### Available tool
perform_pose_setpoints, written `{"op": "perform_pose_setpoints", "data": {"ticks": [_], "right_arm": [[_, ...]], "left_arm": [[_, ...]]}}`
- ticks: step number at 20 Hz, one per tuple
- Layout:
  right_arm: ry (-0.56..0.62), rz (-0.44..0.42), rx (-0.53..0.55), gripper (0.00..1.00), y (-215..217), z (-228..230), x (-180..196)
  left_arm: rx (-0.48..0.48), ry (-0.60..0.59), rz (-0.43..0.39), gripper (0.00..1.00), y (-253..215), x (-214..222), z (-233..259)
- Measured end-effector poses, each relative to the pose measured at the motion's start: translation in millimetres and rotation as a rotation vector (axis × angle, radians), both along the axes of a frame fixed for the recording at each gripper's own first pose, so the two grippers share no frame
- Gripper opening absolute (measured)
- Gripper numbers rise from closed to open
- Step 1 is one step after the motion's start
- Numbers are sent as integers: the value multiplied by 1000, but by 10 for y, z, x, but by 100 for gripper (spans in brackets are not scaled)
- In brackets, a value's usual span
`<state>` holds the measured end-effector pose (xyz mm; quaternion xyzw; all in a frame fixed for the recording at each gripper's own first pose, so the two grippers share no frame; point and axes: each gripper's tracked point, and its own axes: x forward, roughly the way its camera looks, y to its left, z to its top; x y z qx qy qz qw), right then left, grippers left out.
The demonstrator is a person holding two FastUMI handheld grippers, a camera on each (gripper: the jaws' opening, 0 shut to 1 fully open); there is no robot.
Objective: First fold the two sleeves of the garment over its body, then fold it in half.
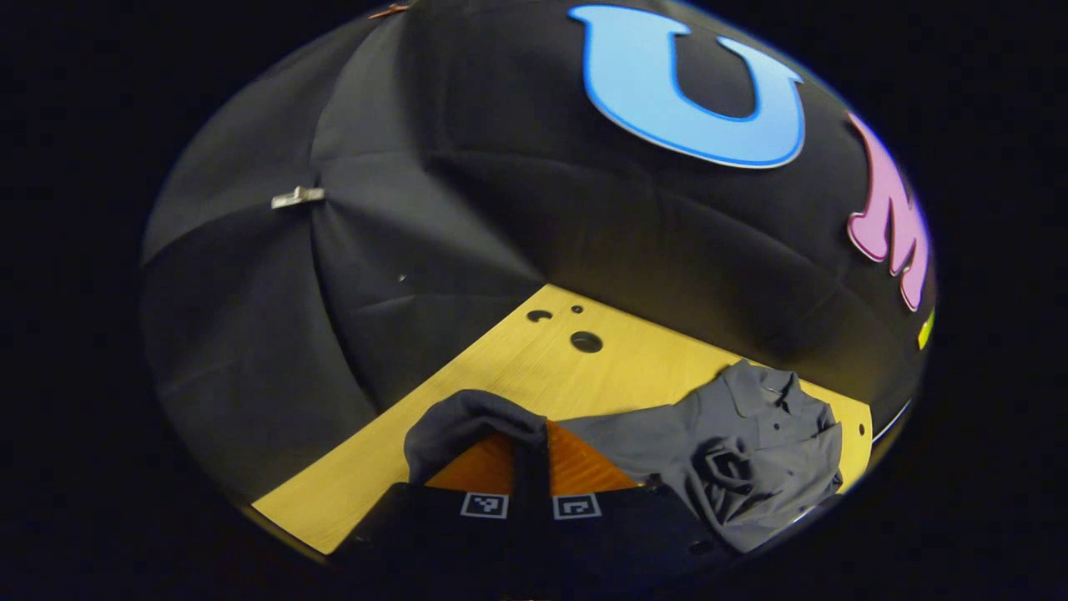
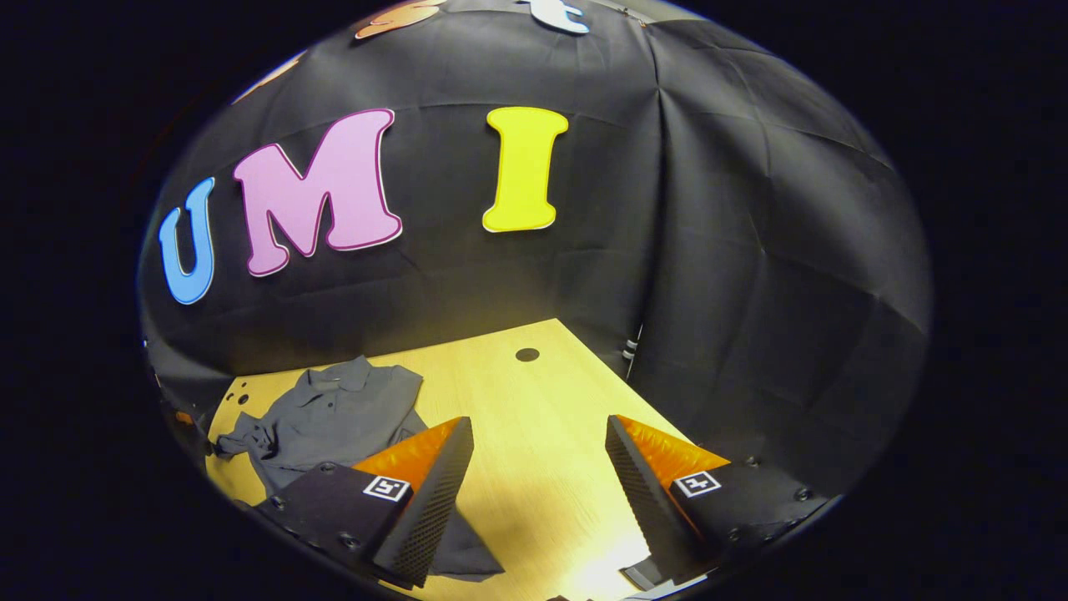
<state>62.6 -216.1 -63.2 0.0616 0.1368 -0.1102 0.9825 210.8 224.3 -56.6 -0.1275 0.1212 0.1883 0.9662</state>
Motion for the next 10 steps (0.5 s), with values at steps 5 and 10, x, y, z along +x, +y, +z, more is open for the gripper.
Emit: {"op": "perform_pose_setpoints", "data": {"ticks": [5, 10], "right_arm": [[-3, 14, 0, 98, 37, -11, 17], [13, 31, 8, 98, 57, -132, -37]], "left_arm": [[31, -110, -194, 2, -993, 496, 755], [91, -159, -409, 5, -2290, 971, 1155]]}}
